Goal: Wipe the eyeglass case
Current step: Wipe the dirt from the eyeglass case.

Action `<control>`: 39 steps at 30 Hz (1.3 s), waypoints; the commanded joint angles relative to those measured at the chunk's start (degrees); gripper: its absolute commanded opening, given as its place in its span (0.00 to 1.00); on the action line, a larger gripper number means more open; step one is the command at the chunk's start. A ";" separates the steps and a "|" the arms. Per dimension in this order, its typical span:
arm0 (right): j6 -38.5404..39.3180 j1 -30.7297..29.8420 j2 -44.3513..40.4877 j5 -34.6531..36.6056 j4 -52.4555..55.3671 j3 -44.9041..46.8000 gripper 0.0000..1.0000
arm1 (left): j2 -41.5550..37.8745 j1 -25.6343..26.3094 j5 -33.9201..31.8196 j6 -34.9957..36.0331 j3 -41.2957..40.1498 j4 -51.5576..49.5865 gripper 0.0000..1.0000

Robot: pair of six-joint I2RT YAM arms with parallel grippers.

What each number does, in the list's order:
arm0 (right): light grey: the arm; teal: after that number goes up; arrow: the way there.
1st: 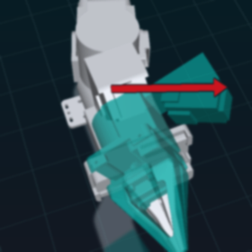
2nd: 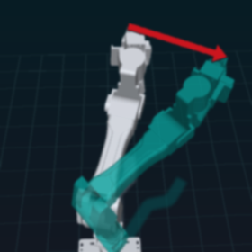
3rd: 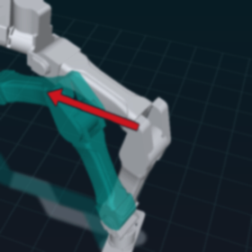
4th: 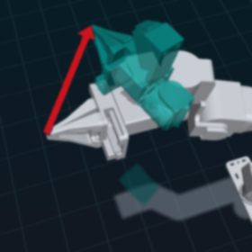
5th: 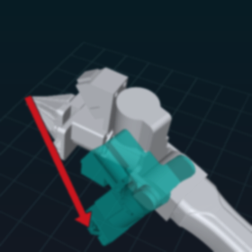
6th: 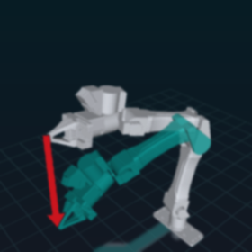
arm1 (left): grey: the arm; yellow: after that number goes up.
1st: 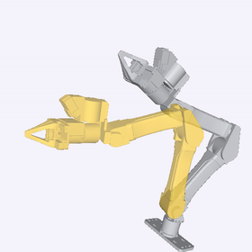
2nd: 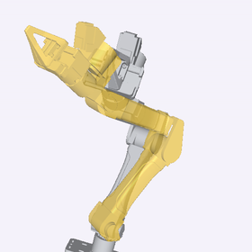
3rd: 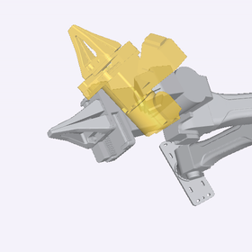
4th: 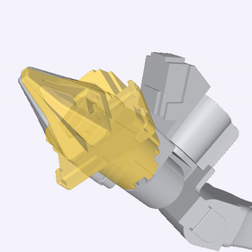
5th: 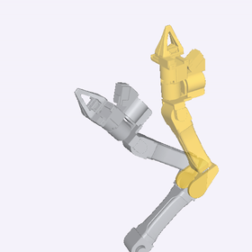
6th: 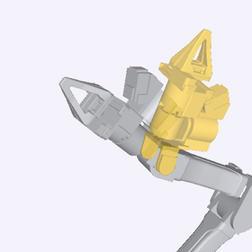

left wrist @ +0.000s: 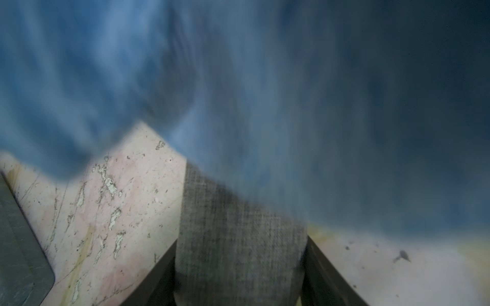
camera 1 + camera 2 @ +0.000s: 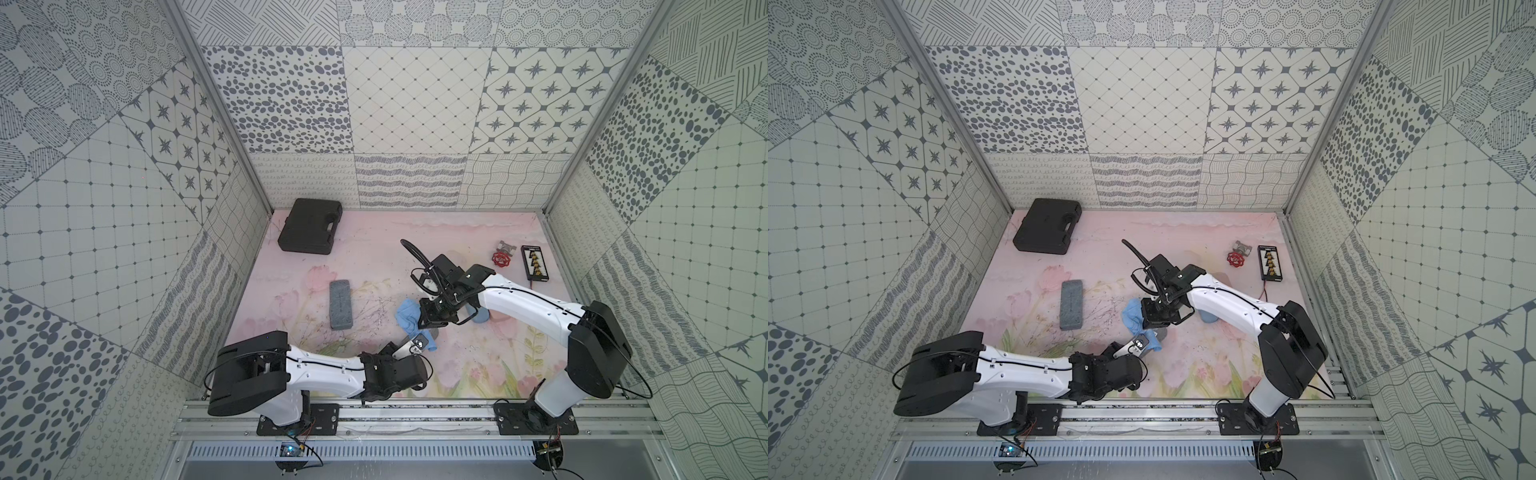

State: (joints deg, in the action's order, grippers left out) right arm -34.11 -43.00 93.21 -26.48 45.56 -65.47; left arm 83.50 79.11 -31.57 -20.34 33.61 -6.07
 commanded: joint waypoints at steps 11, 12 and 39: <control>16.07 0.39 10.59 27.91 14.96 -20.80 0.00 | 1.48 0.92 -2.78 1.62 1.16 1.22 0.16; 15.89 -1.44 11.85 24.92 13.84 -22.28 0.00 | 1.64 0.87 -2.66 1.70 1.22 1.23 0.16; 18.37 8.21 9.08 25.84 10.16 -8.61 0.00 | 6.33 -0.86 2.15 -10.04 3.78 -9.01 0.08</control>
State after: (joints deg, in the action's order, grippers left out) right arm -19.59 -33.36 103.70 -7.77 50.61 -69.71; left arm 89.80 79.50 -30.26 -28.12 38.22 -6.70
